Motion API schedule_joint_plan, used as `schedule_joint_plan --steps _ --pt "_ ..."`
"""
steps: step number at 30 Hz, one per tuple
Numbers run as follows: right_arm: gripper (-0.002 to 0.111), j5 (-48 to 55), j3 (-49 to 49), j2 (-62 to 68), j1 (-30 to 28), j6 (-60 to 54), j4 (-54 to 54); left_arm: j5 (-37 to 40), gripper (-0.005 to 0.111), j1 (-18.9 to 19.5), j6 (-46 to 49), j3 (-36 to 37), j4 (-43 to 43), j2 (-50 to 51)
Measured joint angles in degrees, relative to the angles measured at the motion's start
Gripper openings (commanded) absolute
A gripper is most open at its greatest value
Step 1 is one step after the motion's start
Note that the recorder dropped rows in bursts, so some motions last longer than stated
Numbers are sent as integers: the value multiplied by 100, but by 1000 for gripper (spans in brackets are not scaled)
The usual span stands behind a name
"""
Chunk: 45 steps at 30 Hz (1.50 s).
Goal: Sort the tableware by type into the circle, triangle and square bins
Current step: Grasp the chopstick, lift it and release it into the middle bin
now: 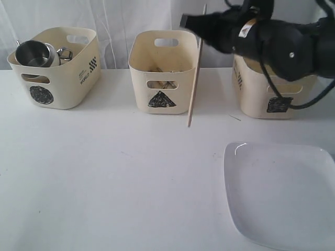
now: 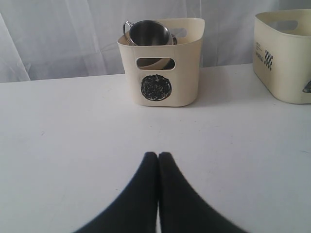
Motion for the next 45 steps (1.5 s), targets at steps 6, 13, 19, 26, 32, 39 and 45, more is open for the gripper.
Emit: schedule_joint_plan --steps 6,13,19,26,32,39,45 --pt "0 -1623 -94 38 -292 0 495 0 0 0 0 0 0 0" --pt "0 -1468 -1611 1461 -317 -225 670 0 0 0 0 0 0 0" --pt "0 -1356 -2636 2508 -317 -613 683 0 0 0 0 0 0 0" --pt "0 -1315 -3279 2862 -292 -639 683 0 0 0 0 0 0 0" --pt "0 -1359 -3485 2862 -279 -639 683 0 0 0 0 0 0 0" --pt "4 -1309 -3527 3133 -255 -653 683 0 0 0 0 0 0 0" --pt "27 -1166 -3551 3304 -209 -819 683 0 0 0 0 0 0 0"
